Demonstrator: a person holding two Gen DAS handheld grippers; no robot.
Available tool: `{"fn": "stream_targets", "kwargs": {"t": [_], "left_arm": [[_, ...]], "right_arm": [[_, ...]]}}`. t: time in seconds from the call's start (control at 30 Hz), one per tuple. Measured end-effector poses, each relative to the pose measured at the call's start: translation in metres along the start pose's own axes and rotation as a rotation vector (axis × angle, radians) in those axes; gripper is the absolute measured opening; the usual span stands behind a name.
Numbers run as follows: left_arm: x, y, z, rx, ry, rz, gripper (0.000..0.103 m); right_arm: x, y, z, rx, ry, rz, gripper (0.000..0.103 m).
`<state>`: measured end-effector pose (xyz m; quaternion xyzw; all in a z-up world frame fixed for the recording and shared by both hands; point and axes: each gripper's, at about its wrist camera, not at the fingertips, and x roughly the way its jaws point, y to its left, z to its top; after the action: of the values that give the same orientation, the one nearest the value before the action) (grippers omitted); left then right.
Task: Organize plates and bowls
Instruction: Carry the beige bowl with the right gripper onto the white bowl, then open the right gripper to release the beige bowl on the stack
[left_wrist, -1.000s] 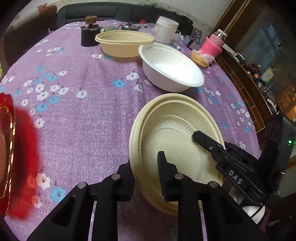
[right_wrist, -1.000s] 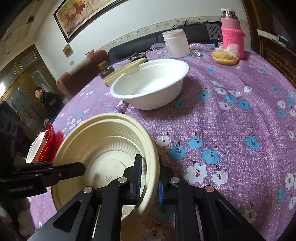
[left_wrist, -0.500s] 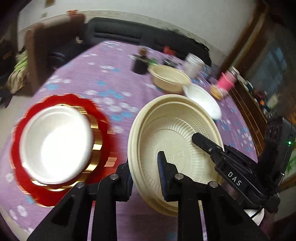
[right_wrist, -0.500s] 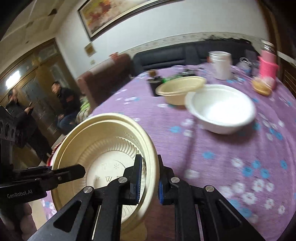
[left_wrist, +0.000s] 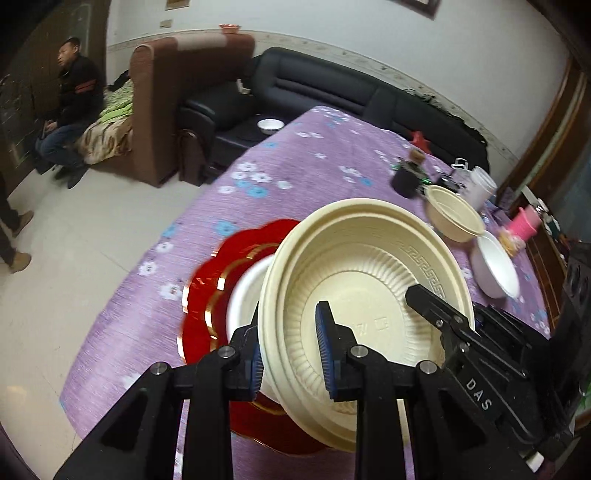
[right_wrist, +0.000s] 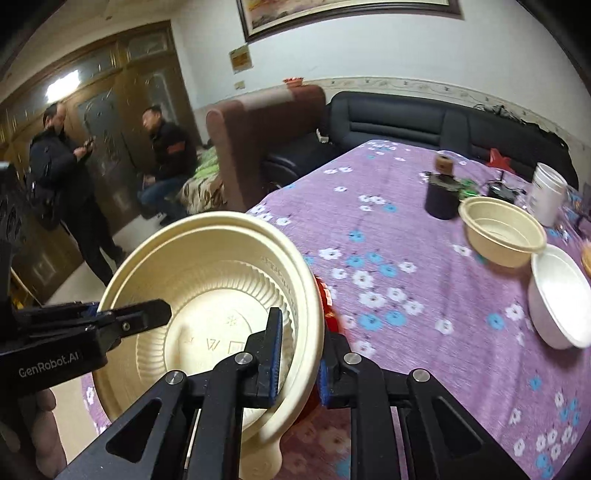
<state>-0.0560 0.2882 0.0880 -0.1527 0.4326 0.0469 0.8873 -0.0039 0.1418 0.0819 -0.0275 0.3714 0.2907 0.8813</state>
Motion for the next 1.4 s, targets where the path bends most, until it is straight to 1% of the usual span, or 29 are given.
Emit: {"fn": "stream_targets", "kwargs": {"t": [0.17, 0.27, 0.33, 0.37, 0.4, 0.43, 0.47, 0.53, 0.6, 0.67, 0.73, 0.8, 0.87, 0.97, 1.03, 1.07, 1.2, 1.4], "left_arm": [[0.009, 0.005, -0.003, 0.013, -0.004, 0.048, 0.023], [0.008, 0.003, -0.005, 0.04, -0.033, 0.094, 0.027], [0.006, 0.001, -0.005, 0.062, -0.063, 0.138, 0.037], [0.005, 0.001, -0.005, 0.069, -0.078, 0.158, 0.047], [0.004, 0.002, -0.005, 0.072, -0.092, 0.171, 0.053], [0.003, 0.002, -0.005, 0.073, -0.101, 0.179, 0.054], [0.003, 0.004, -0.005, 0.07, -0.105, 0.182, 0.054], [0.002, 0.009, -0.004, 0.055, -0.102, 0.171, 0.054], [-0.001, 0.015, -0.005, 0.029, -0.102, 0.158, 0.054], [-0.006, 0.019, -0.007, 0.005, -0.11, 0.141, 0.054], [-0.011, 0.021, -0.011, -0.016, -0.118, 0.132, 0.056], [-0.018, 0.022, -0.015, -0.032, -0.131, 0.128, 0.062], [-0.023, 0.021, -0.018, -0.038, -0.143, 0.123, 0.066], [-0.031, 0.017, -0.024, -0.037, -0.161, 0.132, 0.071], [-0.036, 0.013, -0.027, -0.03, -0.174, 0.149, 0.075], [-0.038, 0.009, -0.029, -0.022, -0.182, 0.16, 0.077], [-0.044, -0.006, -0.034, 0.024, -0.212, 0.2, 0.078], [-0.043, -0.029, -0.041, 0.093, -0.207, 0.208, 0.081]], "right_arm": [[0.02, 0.004, 0.001, -0.008, 0.04, -0.013, 0.019], [0.026, 0.007, -0.001, -0.023, 0.053, -0.024, 0.019], [0.029, 0.009, -0.002, -0.033, 0.058, -0.032, 0.019], [0.031, 0.011, -0.002, -0.038, 0.057, -0.037, 0.019], [0.032, 0.013, -0.003, -0.041, 0.055, -0.045, 0.019], [0.034, 0.014, -0.003, -0.044, 0.054, -0.054, 0.02], [0.036, 0.014, -0.004, -0.044, 0.055, -0.056, 0.021], [0.039, 0.013, -0.005, -0.033, 0.054, -0.057, 0.028], [0.041, 0.01, -0.006, -0.023, 0.043, -0.057, 0.045], [0.04, 0.01, -0.007, -0.014, 0.022, -0.06, 0.049], [0.036, 0.008, -0.007, -0.005, -0.004, -0.059, 0.051], [0.031, 0.008, -0.007, 0.004, -0.022, -0.051, 0.055], [0.021, 0.007, -0.005, 0.015, -0.049, -0.043, 0.057], [0.003, 0.004, -0.005, 0.036, -0.089, -0.035, 0.062], [-0.009, 0.001, -0.007, 0.054, -0.107, -0.029, 0.064], [-0.013, -0.001, -0.009, 0.06, -0.111, -0.027, 0.064], [-0.027, -0.009, -0.018, 0.077, -0.11, -0.035, 0.066], [-0.038, -0.025, -0.032, 0.112, -0.094, -0.046, 0.066]]}}
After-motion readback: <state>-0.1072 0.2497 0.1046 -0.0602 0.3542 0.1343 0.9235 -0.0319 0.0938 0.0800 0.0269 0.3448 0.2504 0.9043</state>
